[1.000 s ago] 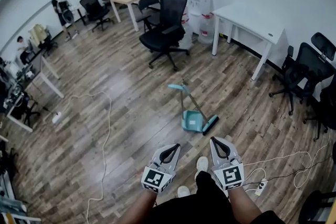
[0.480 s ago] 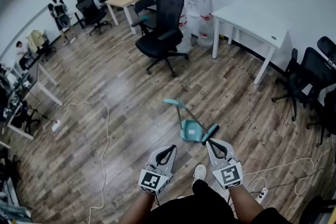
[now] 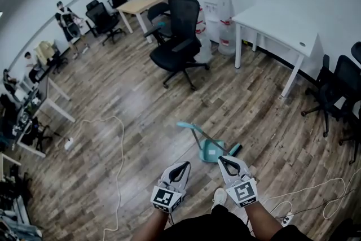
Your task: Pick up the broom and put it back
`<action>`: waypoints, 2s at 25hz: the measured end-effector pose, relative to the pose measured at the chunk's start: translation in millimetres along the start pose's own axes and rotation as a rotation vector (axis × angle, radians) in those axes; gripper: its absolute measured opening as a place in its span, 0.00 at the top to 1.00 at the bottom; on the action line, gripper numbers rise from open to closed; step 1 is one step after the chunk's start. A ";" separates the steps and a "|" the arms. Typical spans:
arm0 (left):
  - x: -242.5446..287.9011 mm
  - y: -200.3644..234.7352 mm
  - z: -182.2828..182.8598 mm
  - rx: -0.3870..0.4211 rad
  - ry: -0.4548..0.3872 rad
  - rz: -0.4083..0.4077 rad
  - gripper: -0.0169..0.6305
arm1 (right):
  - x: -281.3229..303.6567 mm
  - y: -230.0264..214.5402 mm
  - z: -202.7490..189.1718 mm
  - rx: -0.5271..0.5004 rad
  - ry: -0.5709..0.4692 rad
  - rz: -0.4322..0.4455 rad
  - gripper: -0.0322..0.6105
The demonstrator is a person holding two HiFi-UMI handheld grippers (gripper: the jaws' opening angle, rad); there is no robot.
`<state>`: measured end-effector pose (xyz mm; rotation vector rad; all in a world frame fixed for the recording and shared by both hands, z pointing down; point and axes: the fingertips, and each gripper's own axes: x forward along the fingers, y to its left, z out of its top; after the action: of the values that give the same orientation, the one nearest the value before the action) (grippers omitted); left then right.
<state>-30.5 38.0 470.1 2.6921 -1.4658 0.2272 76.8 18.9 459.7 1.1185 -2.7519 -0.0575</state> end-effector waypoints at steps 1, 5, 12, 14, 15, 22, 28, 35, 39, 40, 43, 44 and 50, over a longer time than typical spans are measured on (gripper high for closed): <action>5.0 3.9 0.9 -0.004 0.001 0.008 0.95 | 4.9 -3.8 -1.3 0.004 0.000 0.009 0.95; 22.0 17.1 8.1 0.000 0.021 0.051 0.95 | 17.3 -22.7 -4.6 0.017 -0.006 0.025 0.95; 31.3 39.6 -0.7 0.025 0.058 0.093 0.95 | 37.0 -40.7 -3.5 0.004 0.000 0.061 0.95; 32.3 48.2 -5.5 0.009 0.062 0.100 0.95 | 46.7 -37.6 -7.1 -0.009 0.026 0.079 0.95; 32.7 52.8 -8.3 -0.001 0.065 0.101 0.95 | 52.2 -35.4 -9.8 -0.014 0.039 0.084 0.95; 41.1 87.9 -28.8 -0.007 0.070 0.084 0.95 | 88.8 -24.7 -17.7 -0.074 0.101 0.072 0.95; 52.2 116.9 -32.2 -0.017 0.077 0.062 0.95 | 118.6 -31.8 -27.3 -0.021 0.117 0.023 0.95; 73.7 140.3 -69.2 -0.018 0.139 0.046 0.95 | 152.4 -30.3 -67.3 -0.024 0.235 0.038 0.94; 83.1 148.5 -80.9 -0.035 0.157 0.042 0.95 | 169.5 -28.1 -100.3 -0.019 0.345 0.071 0.85; 83.2 149.9 -83.4 -0.045 0.169 0.045 0.95 | 172.6 -27.1 -107.5 -0.016 0.367 0.079 0.84; 88.0 155.8 -89.9 -0.069 0.210 0.052 0.95 | 185.4 -31.9 -125.7 -0.021 0.415 0.086 0.78; 91.1 158.3 -92.2 -0.072 0.202 0.052 0.95 | 189.7 -34.7 -131.9 -0.022 0.429 0.085 0.76; 99.9 170.0 -107.2 -0.092 0.215 0.058 0.95 | 211.1 -42.6 -172.0 -0.040 0.518 0.105 0.73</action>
<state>-130.2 -123.3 590.2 2.4670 -1.4534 0.4271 -13.0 -153.6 655.0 0.8313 -2.3263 0.1662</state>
